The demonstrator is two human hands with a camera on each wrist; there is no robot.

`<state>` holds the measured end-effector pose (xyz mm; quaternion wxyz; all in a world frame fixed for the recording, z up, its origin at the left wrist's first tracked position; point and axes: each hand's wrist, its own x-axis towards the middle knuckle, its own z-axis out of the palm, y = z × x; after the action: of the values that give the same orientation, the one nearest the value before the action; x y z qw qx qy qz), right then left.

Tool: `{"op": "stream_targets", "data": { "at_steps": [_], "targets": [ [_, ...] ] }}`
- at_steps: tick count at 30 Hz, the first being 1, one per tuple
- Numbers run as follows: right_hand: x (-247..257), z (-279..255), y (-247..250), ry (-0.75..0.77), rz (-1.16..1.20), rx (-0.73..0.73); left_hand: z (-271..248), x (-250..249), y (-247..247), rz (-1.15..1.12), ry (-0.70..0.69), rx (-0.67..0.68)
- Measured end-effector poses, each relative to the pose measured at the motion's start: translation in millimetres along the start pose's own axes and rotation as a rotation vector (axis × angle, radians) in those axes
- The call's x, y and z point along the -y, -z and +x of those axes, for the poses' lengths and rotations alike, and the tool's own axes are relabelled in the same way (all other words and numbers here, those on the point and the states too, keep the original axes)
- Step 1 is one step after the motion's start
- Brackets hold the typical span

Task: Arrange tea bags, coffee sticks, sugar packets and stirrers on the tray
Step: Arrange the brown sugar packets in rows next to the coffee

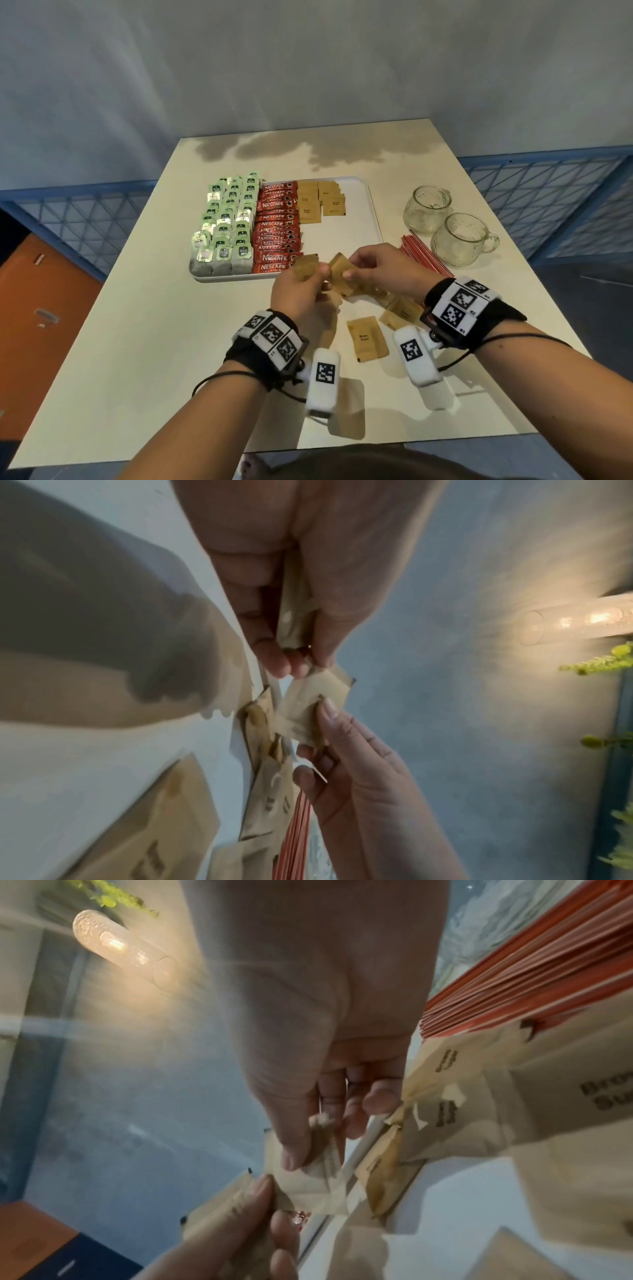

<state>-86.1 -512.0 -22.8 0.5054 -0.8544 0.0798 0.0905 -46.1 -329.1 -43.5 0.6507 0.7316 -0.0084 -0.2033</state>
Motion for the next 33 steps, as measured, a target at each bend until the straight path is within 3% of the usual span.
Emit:
{"op": "stream_targets", "data": {
  "at_steps": [4,7,10,12,14,17,21,26,29,33],
  "targets": [
    [9.0,-2.1,4.2,0.054,-0.025,-0.004,-3.2,-5.0,2.2,-0.099,0.121,0.061],
    [17.1,-5.3,9.0,0.087,-0.226,0.202,-0.7,-3.1,13.9,-0.01,0.182,0.158],
    [23.3,-7.2,3.9,0.112,-0.306,0.319,-0.4,-0.4,21.4,0.288,0.174,0.462],
    [26.4,-7.9,-2.7,0.109,-0.266,0.285,-3.7,1.3,19.2,0.304,0.229,0.653],
    [27.9,-9.5,-8.4,0.087,-0.188,0.303,-9.4,3.1,16.6,0.228,0.298,0.737],
    [21.6,-14.8,-10.3,0.045,-0.188,0.369,-14.3,6.3,18.1,0.182,0.355,0.693],
    [9.2,-24.6,-11.2,-0.022,-0.597,0.453,-17.8,-1.0,24.5,0.012,0.406,0.556],
    [8.0,-22.4,-22.5,0.029,-0.768,0.392,-13.6,-2.4,23.5,0.028,0.265,0.377],
    [10.0,-16.6,-23.1,0.015,-0.74,0.389,-6.5,5.4,24.9,0.184,0.177,0.317],
    [19.1,-7.9,-16.8,0.076,-0.698,0.379,-1.7,7.0,29.3,0.194,0.115,0.281]
  ]
}}
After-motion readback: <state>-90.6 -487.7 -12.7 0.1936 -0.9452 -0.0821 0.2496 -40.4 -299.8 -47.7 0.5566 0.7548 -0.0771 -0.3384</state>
